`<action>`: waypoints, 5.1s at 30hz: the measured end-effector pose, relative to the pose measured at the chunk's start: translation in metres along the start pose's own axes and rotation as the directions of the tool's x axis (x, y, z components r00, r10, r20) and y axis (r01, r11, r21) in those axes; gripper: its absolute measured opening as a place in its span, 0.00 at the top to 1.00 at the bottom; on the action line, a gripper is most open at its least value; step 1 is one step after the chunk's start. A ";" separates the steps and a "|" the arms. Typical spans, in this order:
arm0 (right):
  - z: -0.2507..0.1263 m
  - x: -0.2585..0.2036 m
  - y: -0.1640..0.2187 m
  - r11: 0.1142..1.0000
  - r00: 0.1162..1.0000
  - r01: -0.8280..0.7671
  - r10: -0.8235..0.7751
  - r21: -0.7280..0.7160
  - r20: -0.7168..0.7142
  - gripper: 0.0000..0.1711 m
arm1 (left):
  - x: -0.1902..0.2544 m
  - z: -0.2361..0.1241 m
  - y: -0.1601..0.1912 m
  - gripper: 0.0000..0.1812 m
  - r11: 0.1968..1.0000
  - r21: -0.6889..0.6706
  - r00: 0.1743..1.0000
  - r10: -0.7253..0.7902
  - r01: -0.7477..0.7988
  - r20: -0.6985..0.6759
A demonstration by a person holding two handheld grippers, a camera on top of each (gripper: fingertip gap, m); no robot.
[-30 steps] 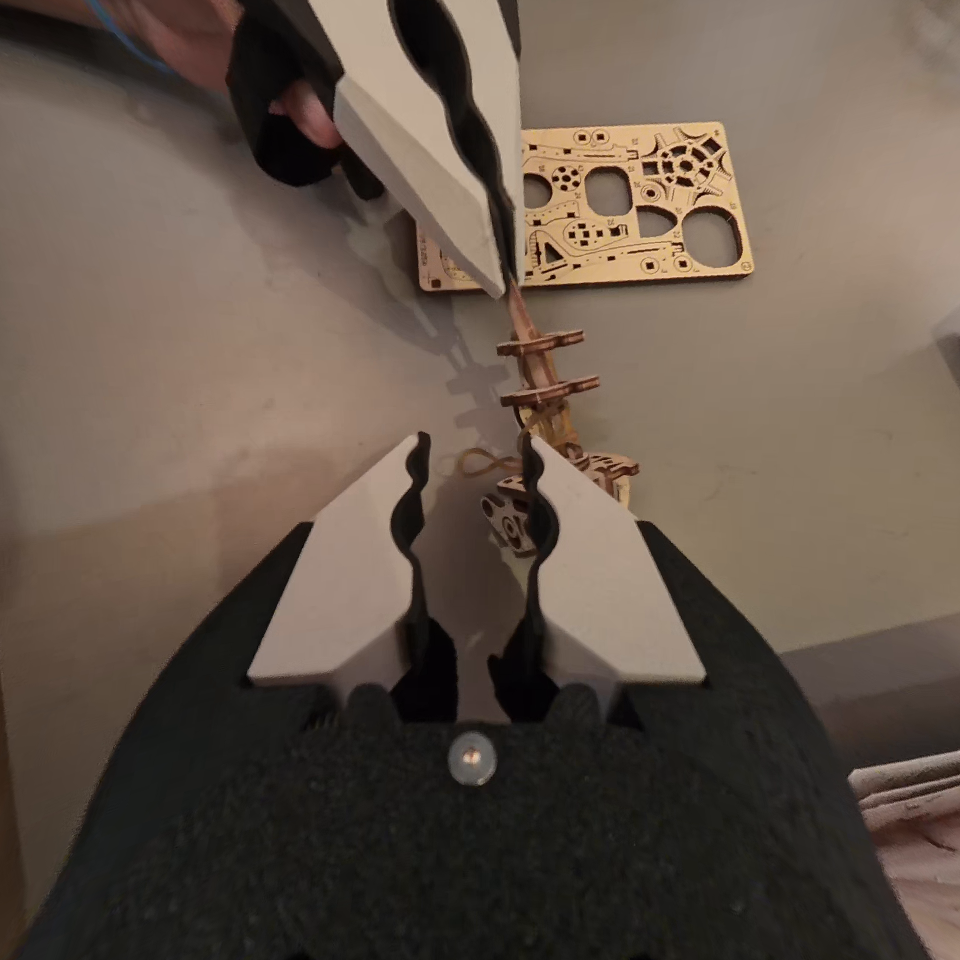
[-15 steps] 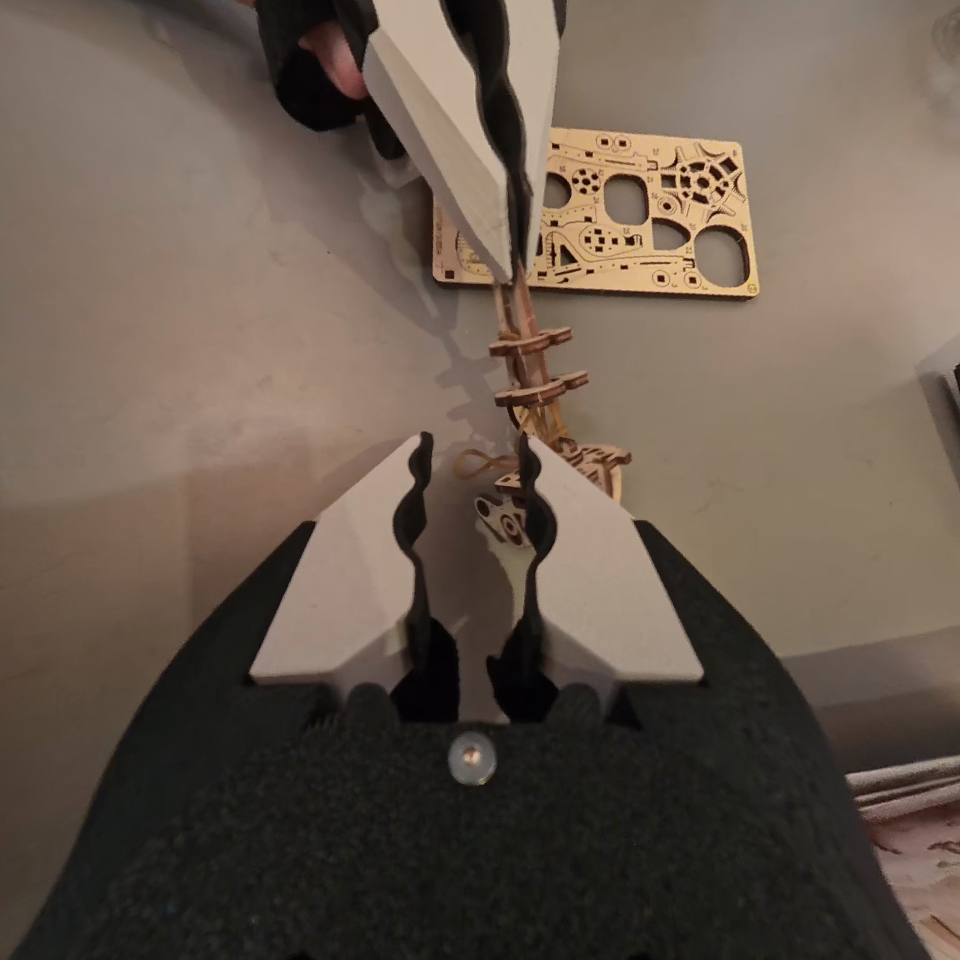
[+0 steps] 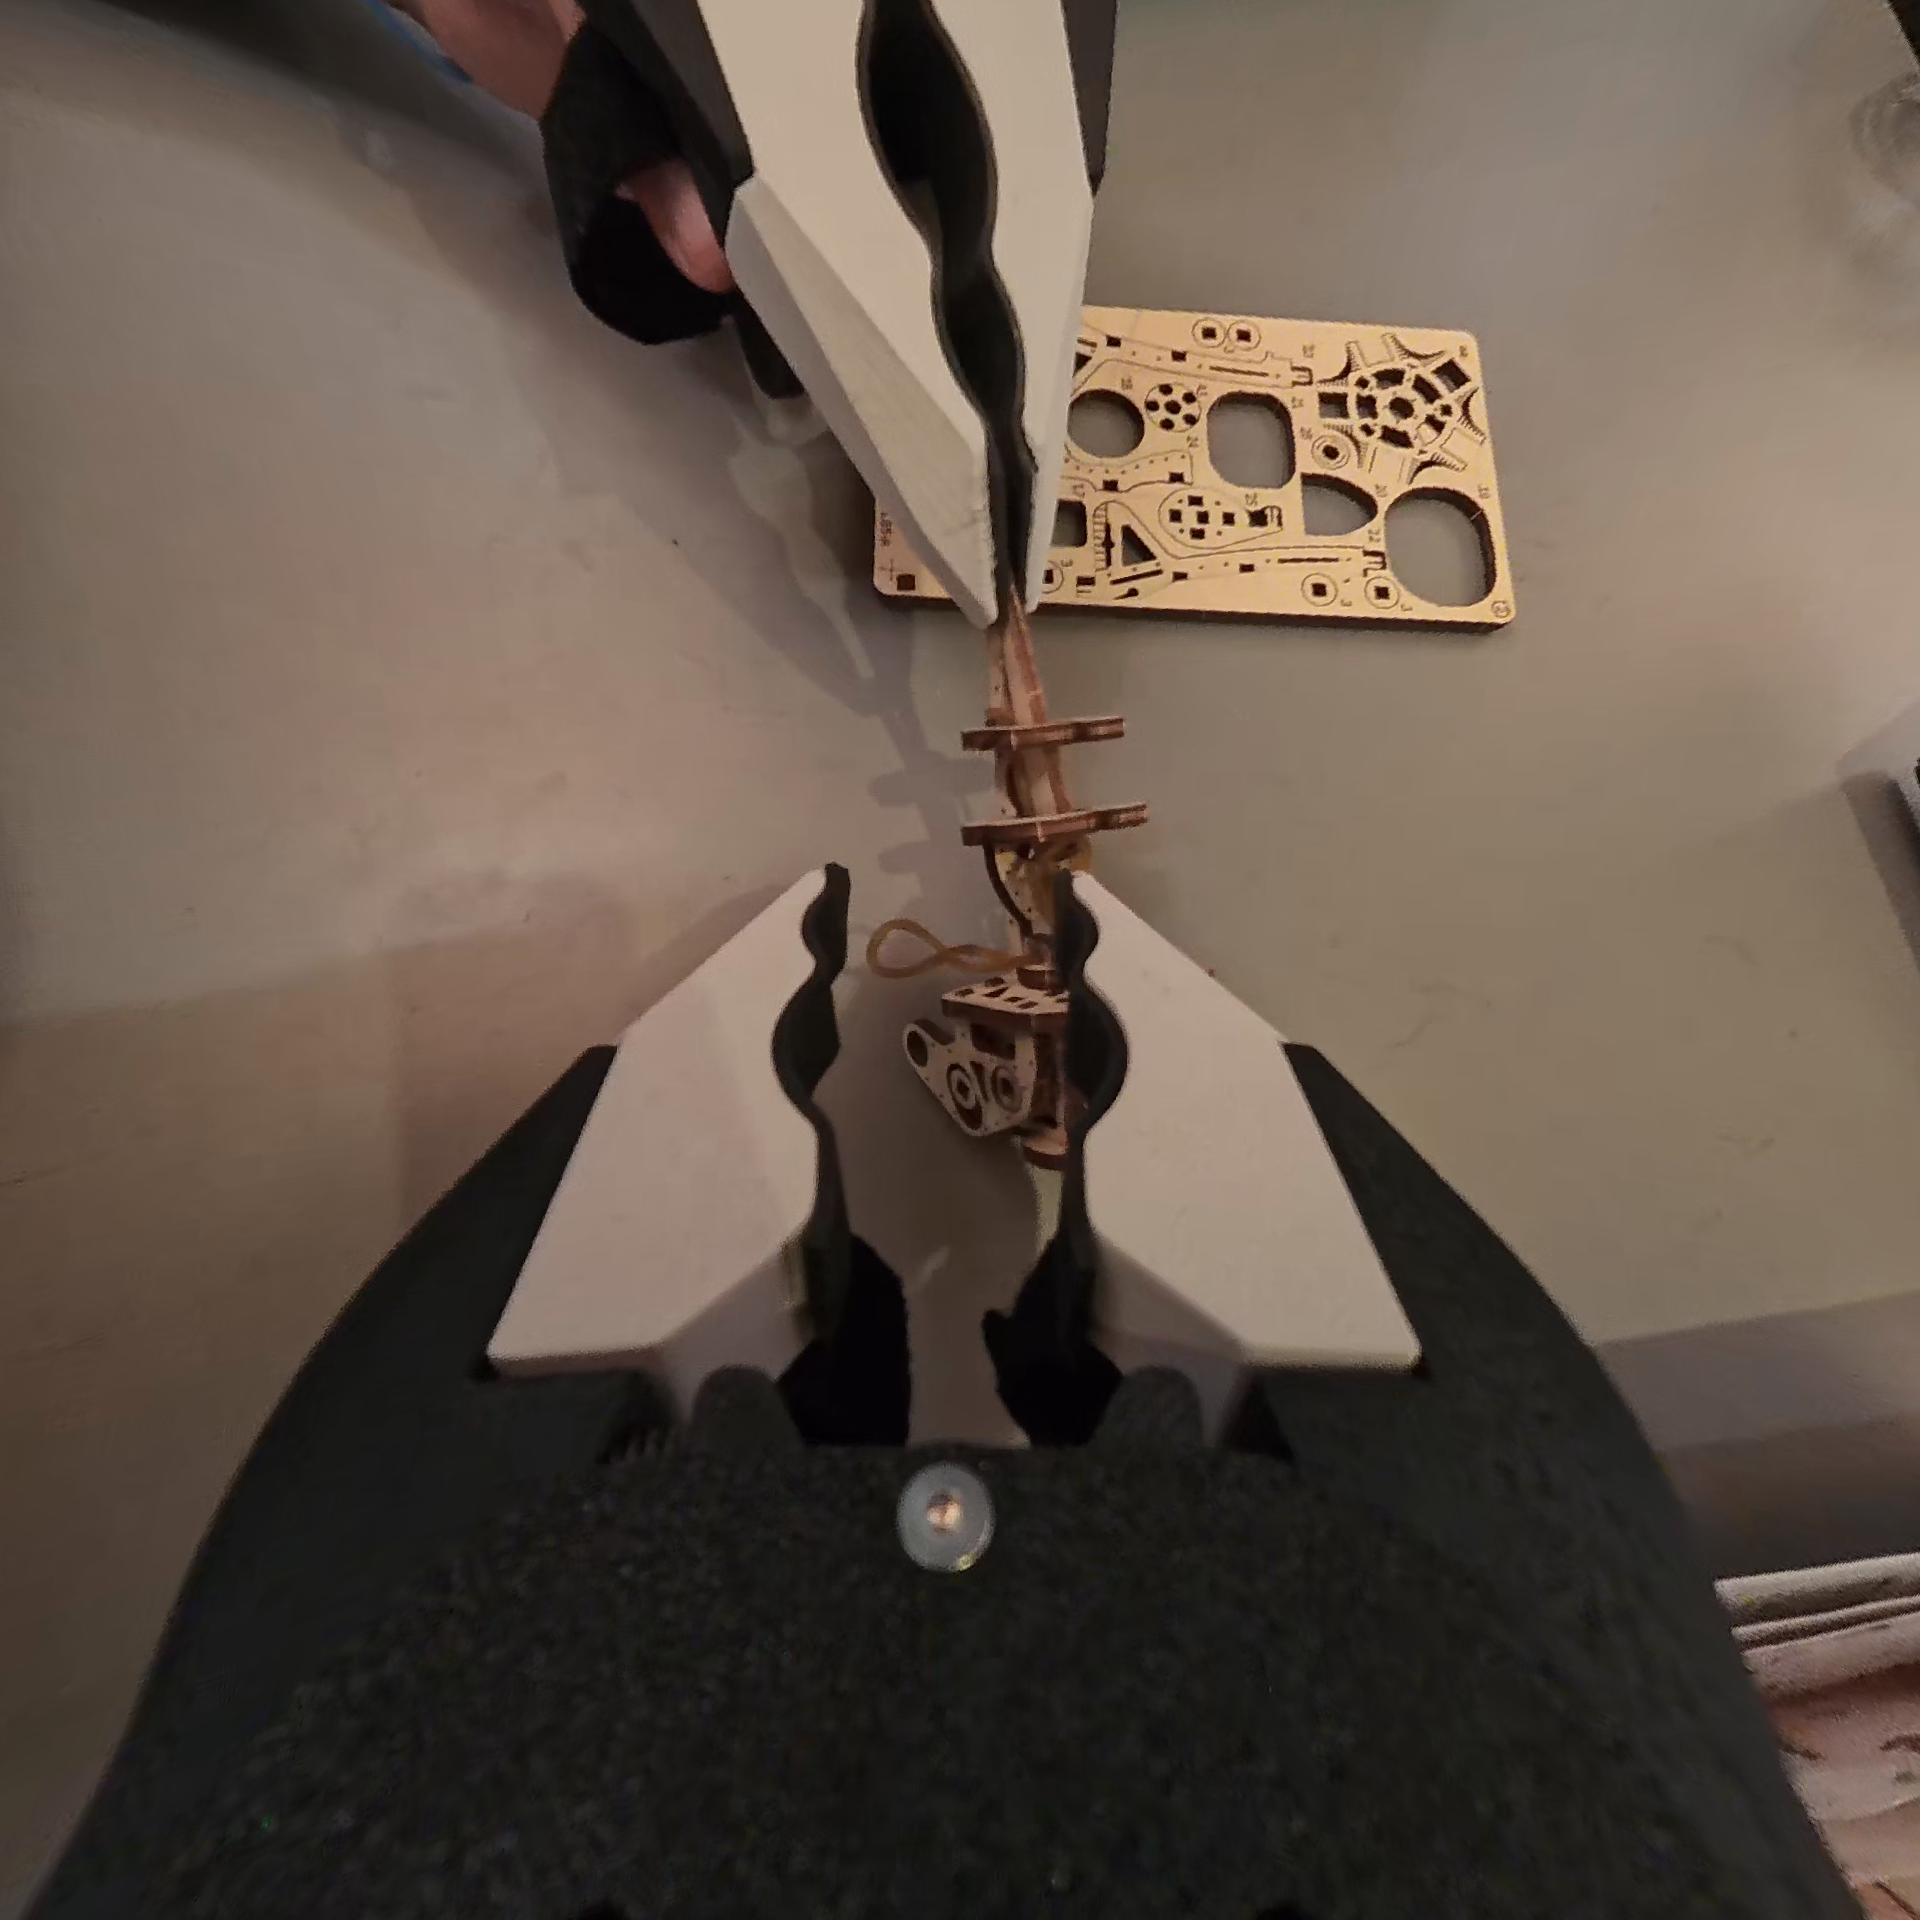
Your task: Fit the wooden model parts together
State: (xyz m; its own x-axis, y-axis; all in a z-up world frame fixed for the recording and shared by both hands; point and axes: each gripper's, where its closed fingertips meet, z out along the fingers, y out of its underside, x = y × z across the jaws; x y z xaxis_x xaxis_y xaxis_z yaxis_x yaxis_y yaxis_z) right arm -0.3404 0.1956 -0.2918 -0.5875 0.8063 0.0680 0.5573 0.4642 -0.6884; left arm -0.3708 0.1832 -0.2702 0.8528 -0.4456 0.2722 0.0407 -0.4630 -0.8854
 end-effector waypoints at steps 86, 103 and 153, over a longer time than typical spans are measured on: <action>-0.042 0.055 -0.011 0.948 0.989 -0.146 0.132 0.283 0.068 0.88 | 0.013 -0.003 -0.015 1.00 0.955 0.096 0.942 -0.255 0.281 -0.219; -0.022 0.025 -0.001 0.855 0.774 -0.492 0.345 0.162 0.532 0.81 | 0.041 -0.005 -0.011 1.00 0.978 0.116 0.968 0.192 -0.175 -0.162; -0.003 0.012 0.006 0.985 0.986 -0.099 0.078 0.139 0.147 1.00 | 0.009 0.010 0.000 1.00 0.986 -0.014 0.984 0.167 -0.167 0.062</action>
State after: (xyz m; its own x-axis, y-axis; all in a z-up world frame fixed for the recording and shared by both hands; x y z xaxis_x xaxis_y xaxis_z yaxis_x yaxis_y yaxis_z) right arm -0.3419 0.2091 -0.2932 -0.6221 0.7774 -0.0929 0.5254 0.3266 -0.7857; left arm -0.3576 0.1872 -0.2714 0.8784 -0.4681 0.0962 -0.1096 -0.3932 -0.9129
